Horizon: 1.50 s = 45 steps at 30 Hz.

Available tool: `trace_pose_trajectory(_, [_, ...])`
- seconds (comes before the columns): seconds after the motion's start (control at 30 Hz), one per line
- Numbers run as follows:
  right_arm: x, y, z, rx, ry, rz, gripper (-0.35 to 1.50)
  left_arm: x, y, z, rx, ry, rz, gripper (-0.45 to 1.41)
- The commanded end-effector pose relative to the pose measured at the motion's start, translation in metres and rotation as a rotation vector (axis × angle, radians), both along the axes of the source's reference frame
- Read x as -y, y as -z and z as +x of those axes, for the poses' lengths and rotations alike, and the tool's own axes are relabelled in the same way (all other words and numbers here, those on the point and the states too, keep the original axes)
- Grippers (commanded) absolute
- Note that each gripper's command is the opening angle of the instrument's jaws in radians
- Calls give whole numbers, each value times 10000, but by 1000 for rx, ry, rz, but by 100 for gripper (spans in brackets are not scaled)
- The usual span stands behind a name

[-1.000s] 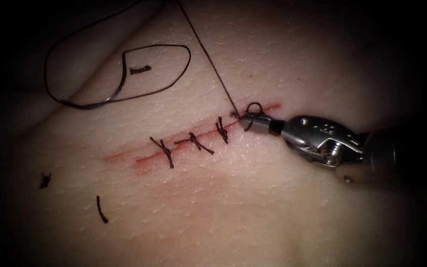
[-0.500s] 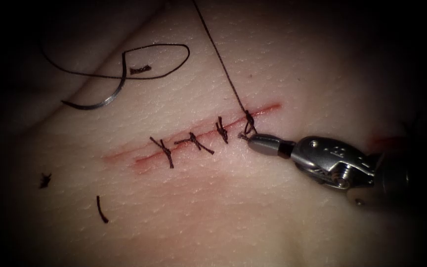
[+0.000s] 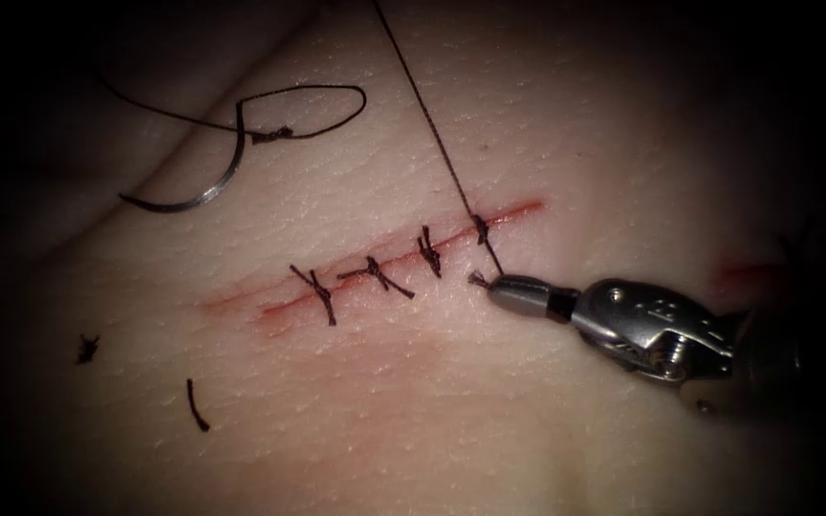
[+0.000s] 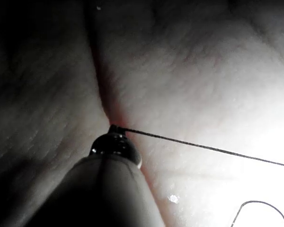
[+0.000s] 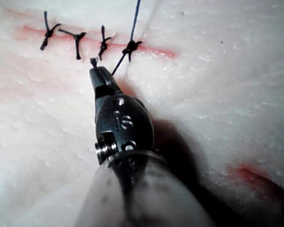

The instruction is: Wound Closure

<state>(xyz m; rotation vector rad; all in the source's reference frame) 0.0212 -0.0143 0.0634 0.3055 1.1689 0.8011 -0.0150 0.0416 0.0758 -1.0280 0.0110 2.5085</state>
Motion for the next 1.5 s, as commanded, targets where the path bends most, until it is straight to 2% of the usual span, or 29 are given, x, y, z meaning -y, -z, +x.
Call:
trace_pose_trajectory(0.03, [16, -6, 3, -5, 6, 0, -35, -3, -4, -6, 0, 3, -30, -45])
trace_pose_trajectory(0.1, [19, -8, 0, -1, 6, -3, -35, -5, -3, -6, -4, 24, -52, -45])
trace_pose_trajectory(0.27, [19, -8, -2, 1, 6, -5, -35, -19, 15, -5, -49, 178, -203, -45])
trace_pose_trajectory(0.37, [21, -9, -4, 7, 2, -6, -35, -29, 26, -4, -80, 207, -246, -45])
trace_pose_trajectory(0.5, [34, -13, -9, 8, 6, -18, -35, -34, 33, -3, -114, 214, -275, -45])
trace_pose_trajectory(0.57, [50, -19, -15, 12, 21, -35, -35, -35, 33, -3, -144, 232, -278, -45])
trace_pose_trajectory(0.7, [59, -23, -21, 16, 23, -31, -35, -34, 33, -3, -151, 232, -283, -45])
trace_pose_trajectory(1.0, [68, -24, -23, 14, 24, -32, -35, -35, 33, -4, -165, 232, -301, -45])
trace_pose_trajectory(1.17, [58, -20, -22, 19, 21, -21, -35, -35, 33, -4, -169, 234, -301, -45])
trace_pose_trajectory(1.2, [51, -15, -21, 20, 19, -13, -21, -31, 33, -5, -162, 230, -304, -45])
trace_pose_trajectory(1.27, [41, -3, -21, 19, 10, 0, 71, -18, 40, -7, -126, 215, -309, -45])
trace_pose_trajectory(1.37, [30, 13, -21, 12, 16, 9, 105, -2, 52, -14, -107, 185, -298, -45])
trace_pose_trajectory(1.47, [17, 39, -18, 11, 29, 6, 121, 24, 76, -26, -56, 136, -264, -45])
trace_pose_trajectory(1.5, [10, 48, -18, 15, 36, -5, 121, 34, 85, -29, -46, 130, -260, -45])
